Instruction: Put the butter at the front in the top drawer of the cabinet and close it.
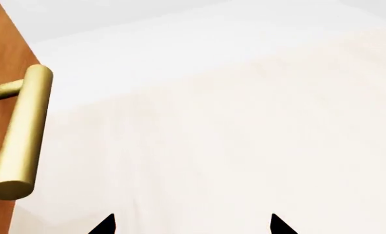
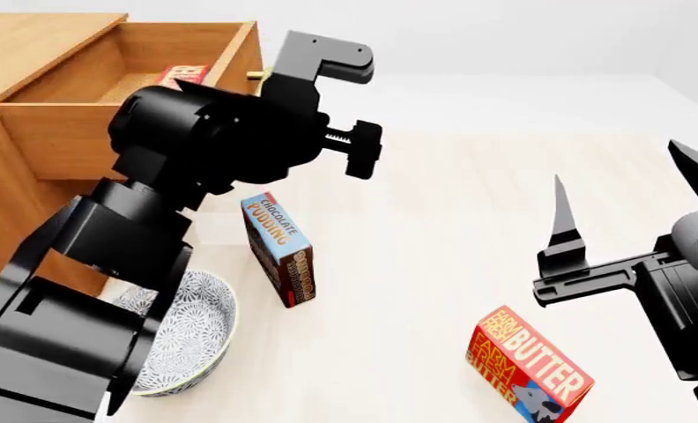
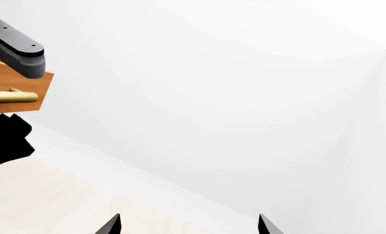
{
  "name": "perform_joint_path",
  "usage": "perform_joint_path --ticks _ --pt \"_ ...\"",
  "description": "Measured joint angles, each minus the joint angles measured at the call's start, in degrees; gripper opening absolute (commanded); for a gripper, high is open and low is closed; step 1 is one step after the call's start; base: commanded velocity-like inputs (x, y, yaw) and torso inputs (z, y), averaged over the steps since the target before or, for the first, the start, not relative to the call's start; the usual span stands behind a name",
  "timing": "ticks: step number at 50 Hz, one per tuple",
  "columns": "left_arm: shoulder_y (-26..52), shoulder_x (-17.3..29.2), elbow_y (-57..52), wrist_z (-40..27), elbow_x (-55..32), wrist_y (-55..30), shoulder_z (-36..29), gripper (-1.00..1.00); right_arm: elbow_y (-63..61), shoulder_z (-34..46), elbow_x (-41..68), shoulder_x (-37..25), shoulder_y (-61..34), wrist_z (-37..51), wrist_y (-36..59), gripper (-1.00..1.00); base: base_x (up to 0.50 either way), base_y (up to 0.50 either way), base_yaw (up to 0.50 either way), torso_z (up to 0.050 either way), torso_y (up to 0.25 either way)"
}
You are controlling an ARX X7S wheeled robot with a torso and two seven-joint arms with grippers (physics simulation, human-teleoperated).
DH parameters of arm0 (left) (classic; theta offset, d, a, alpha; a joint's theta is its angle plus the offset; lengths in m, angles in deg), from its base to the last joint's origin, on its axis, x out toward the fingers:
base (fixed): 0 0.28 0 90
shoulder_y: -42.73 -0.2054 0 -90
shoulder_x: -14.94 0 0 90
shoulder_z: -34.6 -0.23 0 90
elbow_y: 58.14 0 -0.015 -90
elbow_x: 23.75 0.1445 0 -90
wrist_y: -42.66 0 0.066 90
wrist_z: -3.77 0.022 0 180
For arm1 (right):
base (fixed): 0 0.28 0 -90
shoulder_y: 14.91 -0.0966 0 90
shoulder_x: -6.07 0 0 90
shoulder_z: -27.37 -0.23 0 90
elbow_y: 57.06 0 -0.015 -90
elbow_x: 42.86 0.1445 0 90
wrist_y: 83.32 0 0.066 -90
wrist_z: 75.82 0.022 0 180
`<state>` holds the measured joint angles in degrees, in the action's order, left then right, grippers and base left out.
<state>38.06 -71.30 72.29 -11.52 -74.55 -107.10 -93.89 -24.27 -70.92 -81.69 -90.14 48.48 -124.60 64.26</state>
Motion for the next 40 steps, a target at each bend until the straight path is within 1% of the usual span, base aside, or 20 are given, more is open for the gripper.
perform_joint_path --ticks 16,27,40 --pt "0.6 1.4 2.5 -1.3 0.0 1.3 0.3 1.0 0.1 -0.4 0.6 0.1 0.3 0.4 -0.2 1.0 0.0 0.0 0.0 0.0 0.0" --pt "1.1 3.3 2.4 -2.5 -1.8 0.9 1.7 1.0 0.0 -0.1 0.4 -0.1 -0.1 0.3 0.4 1.0 0.0 0.0 0.0 0.0 0.0" --pt "1.6 5.4 3.5 -3.3 -1.9 1.3 2.5 1.0 -0.7 0.3 -0.4 -0.4 -0.7 -0.3 1.3 1.0 0.0 0.0 0.0 0.0 0.001"
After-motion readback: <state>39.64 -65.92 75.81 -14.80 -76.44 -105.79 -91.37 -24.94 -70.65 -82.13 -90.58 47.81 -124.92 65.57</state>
